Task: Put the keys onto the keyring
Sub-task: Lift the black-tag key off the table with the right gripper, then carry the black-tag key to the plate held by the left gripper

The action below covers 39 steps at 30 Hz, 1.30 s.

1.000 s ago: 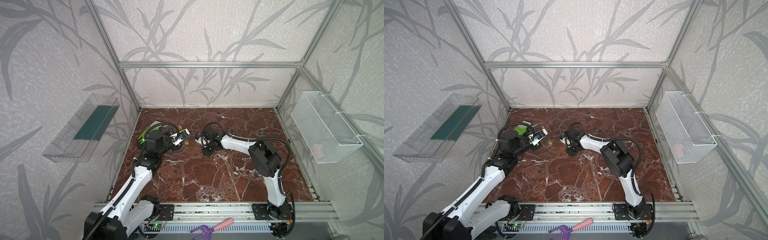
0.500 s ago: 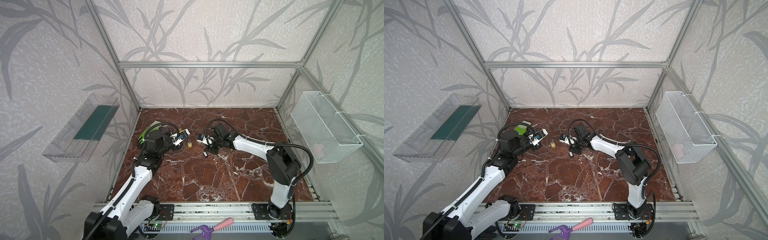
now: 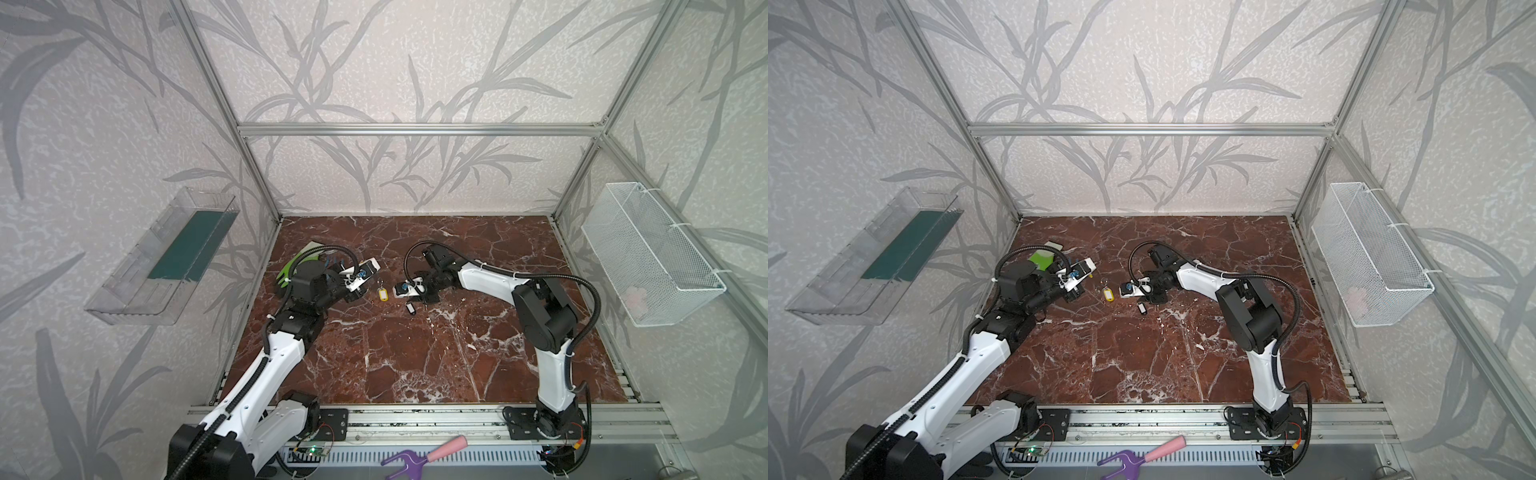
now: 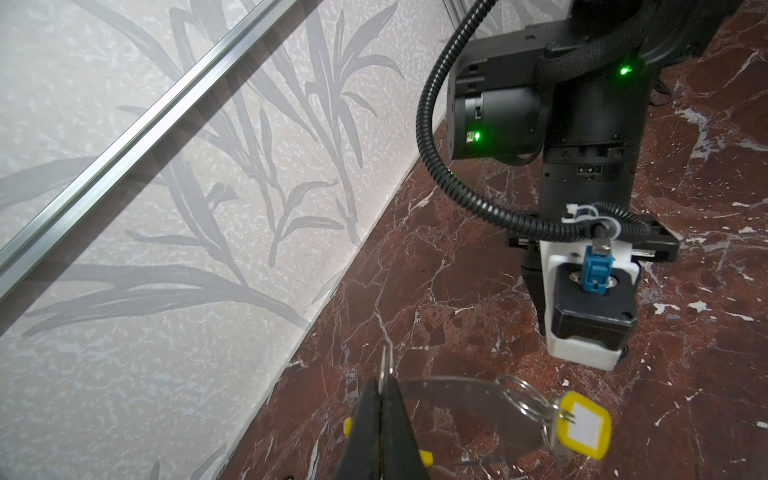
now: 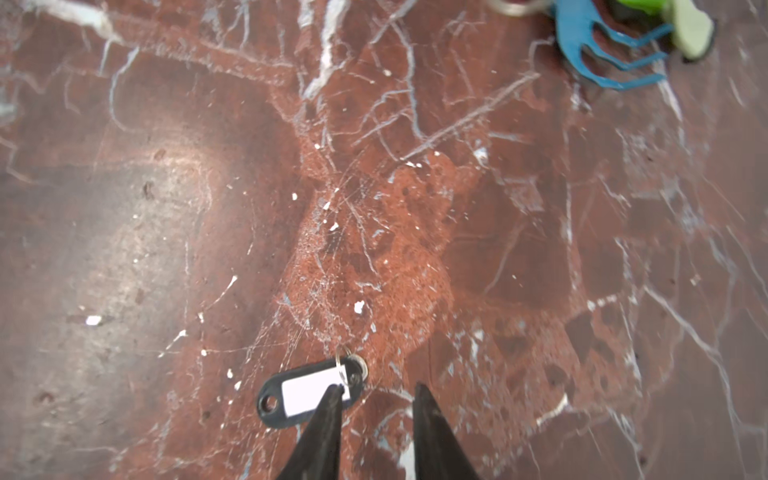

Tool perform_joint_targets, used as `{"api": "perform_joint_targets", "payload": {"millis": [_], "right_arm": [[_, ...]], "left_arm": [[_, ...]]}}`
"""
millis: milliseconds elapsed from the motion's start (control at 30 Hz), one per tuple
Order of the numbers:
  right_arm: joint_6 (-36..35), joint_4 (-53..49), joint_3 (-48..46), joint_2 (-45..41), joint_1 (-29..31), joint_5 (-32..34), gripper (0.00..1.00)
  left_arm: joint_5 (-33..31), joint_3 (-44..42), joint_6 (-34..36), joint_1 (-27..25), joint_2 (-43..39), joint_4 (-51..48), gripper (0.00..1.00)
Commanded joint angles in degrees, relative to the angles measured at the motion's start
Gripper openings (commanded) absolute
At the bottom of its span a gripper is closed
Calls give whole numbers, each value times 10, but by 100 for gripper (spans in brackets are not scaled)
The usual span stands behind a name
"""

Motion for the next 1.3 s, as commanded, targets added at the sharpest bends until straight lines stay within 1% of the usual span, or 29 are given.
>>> {"api": "perform_joint_targets", "payload": {"millis": [0,400,733,867,900,1033,1133,1267], "right_arm": [[-51,-56,33,23,-3,-19,28],[-62,-54,34,40,-4,-1,24],[-65,-72,56,62,-3,10,20],[-66,-74,55,62,-3,12,13],[-67,-75,55,61,-3,9,10],[-67,-74,52,54,-3,1,6],[-36,-65,52,37,-3,-3,0],[-4,-49,31,5,-3,-15,0]], "left_arm": [[7,-6,3,2,-15,15,0],[11,-8,0,2,-13,21,0],[17,-16,-5,2,-13,39,0],[16,-16,-5,2,-13,39,0],[17,-16,-5,2,-12,39,0],[16,-16,-5,2,-11,39,0],[15,-17,-4,2,-10,40,0],[24,-17,-5,2,-3,44,0]]}}
